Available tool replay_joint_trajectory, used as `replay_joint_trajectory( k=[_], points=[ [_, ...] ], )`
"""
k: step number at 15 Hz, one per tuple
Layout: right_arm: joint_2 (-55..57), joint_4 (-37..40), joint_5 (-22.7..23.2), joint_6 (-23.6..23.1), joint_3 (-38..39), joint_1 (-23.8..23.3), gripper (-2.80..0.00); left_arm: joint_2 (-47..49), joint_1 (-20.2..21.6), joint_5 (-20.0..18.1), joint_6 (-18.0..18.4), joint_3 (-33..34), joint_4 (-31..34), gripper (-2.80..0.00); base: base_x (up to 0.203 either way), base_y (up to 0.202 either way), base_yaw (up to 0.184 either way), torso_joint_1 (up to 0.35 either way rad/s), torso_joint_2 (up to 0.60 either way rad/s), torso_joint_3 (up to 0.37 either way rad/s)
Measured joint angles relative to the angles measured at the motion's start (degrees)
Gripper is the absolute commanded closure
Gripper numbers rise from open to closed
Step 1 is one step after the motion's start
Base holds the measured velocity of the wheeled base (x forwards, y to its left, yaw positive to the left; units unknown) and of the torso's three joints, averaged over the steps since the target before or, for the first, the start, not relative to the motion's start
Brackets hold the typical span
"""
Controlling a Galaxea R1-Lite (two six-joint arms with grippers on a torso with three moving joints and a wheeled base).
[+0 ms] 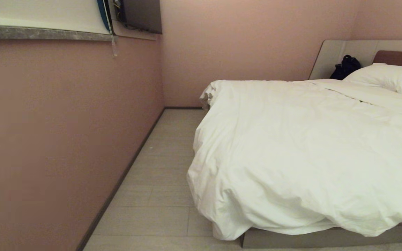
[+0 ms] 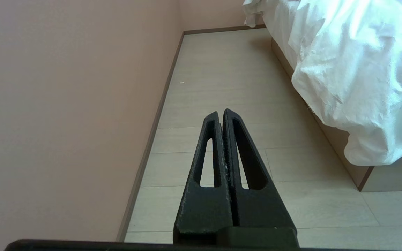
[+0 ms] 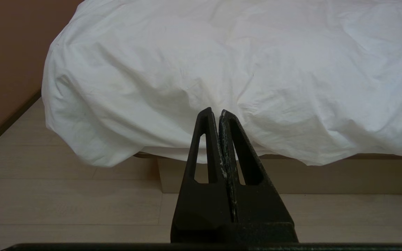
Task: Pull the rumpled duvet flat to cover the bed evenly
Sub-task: Flatten the corners of the folded blanket
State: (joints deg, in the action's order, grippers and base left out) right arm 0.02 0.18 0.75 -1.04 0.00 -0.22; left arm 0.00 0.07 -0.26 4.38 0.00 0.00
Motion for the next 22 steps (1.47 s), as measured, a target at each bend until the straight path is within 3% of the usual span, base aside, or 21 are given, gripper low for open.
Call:
replay_joint_trajectory(
  k=[6, 16, 22],
  points=[
    [0.00, -0.02, 0.02, 0.00, 0.00, -0.02, 0.00, 0.00, 0.00, 0.10, 0.42, 0.00, 0.00, 0.00, 0.015, 0.000, 0.000, 0.000, 0.00, 0.000],
    [0.00, 0.00, 0.04, -0.09, 0.00, -0.02, 0.00, 0.00, 0.00, 0.01, 0.26, 0.00, -0.07, 0.00, 0.188, 0.000, 0.000, 0.005, 0.00, 0.003],
    [0.00, -0.05, 0.10, -0.37, 0.00, -0.02, 0.00, 0.00, 0.02, 0.15, 0.63, 0.00, 0.16, 0.00, 0.009, 0.000, 0.000, 0.002, 0.00, 0.000]
  ],
)
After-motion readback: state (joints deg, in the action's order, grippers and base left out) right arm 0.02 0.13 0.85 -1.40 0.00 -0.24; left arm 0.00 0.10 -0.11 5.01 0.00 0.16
